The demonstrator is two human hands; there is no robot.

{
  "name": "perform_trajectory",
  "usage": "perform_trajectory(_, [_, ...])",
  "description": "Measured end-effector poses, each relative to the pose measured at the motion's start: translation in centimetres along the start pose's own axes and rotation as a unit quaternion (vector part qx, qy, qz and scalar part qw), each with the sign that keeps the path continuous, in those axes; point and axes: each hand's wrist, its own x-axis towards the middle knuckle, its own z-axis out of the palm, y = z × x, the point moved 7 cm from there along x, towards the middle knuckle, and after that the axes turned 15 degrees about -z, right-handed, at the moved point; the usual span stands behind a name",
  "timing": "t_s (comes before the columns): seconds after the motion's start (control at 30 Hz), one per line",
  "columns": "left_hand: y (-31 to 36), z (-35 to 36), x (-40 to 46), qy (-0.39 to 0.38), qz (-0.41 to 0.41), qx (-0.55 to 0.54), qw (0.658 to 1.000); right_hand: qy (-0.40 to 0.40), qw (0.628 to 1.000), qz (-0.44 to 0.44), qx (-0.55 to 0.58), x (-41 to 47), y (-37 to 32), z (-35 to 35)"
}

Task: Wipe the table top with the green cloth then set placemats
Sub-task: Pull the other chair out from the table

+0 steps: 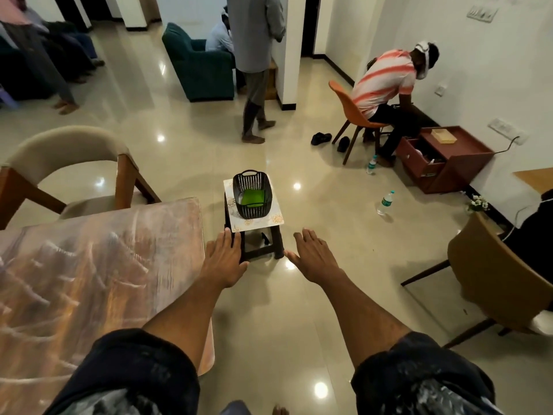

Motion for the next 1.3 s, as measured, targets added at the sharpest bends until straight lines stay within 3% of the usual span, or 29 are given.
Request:
perform_trajectory(0.5, [2.4, -1.4, 16.4, -0.040, -0.038, -0.049, 0.997, -0.030, 0.999, -0.042, -0.004, 15.8, 6.5, -0.4])
perform_trajectory(0.8, [4.8, -3.6, 26.3, -0.034, -0.015, -0.054, 0.998, -0.041, 0.999, -0.022, 0.002, 23.8, 11.1, -2.6])
perform_trajectory(1.3, [0.4, -3.9, 38.8, -0.062, -0.099, -0.094, 0.989, -0.089, 0.992, -0.083, 0.028, 40.9, 12.2, -1.0])
